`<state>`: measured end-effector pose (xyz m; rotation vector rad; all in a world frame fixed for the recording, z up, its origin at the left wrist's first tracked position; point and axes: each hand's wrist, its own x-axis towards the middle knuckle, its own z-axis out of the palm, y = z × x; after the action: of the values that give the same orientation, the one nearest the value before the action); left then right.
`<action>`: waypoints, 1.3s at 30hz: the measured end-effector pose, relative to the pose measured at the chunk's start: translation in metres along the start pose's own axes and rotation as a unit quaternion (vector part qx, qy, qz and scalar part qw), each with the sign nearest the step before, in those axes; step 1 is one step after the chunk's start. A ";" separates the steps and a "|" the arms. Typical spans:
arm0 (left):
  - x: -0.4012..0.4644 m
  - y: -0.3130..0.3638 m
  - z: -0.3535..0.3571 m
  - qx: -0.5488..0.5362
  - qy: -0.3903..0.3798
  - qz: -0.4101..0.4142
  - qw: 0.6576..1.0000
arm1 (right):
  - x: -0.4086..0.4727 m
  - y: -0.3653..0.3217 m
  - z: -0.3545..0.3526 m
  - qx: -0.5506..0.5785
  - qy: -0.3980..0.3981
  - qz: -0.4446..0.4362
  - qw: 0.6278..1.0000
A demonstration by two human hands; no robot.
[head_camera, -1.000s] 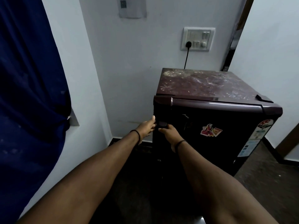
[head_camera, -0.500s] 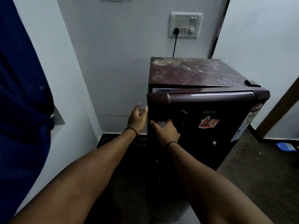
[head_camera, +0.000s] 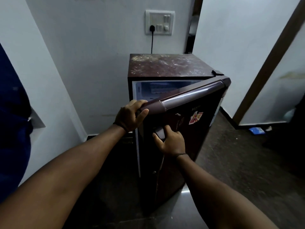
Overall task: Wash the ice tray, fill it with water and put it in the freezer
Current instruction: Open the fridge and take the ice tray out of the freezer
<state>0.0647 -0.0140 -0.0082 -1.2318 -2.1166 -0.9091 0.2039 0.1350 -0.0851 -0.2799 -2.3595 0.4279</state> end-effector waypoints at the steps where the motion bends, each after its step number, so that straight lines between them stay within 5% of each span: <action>1: -0.003 0.010 -0.001 0.002 -0.002 0.012 1.000 | -0.007 0.003 -0.009 -0.004 0.003 -0.006 1.000; 10: -0.035 0.114 -0.001 -0.049 -0.052 0.114 0.991 | -0.080 0.042 -0.095 0.003 0.003 0.058 0.998; 25: -0.049 0.294 0.080 -0.124 -0.105 0.282 0.946 | -0.197 0.128 -0.211 0.081 0.186 0.307 0.930; 31: -0.042 0.338 0.105 -0.077 -0.116 0.312 0.940 | -0.214 0.116 -0.214 0.047 0.252 0.255 0.932; 39: -0.041 0.335 0.127 -0.011 -0.139 0.297 0.945 | -0.217 0.102 -0.199 -0.034 0.194 0.259 0.945</action>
<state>0.3674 0.1819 -0.0221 -1.9549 -1.7477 -0.5076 0.5052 0.2053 -0.1191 -0.9408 -1.8939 0.4827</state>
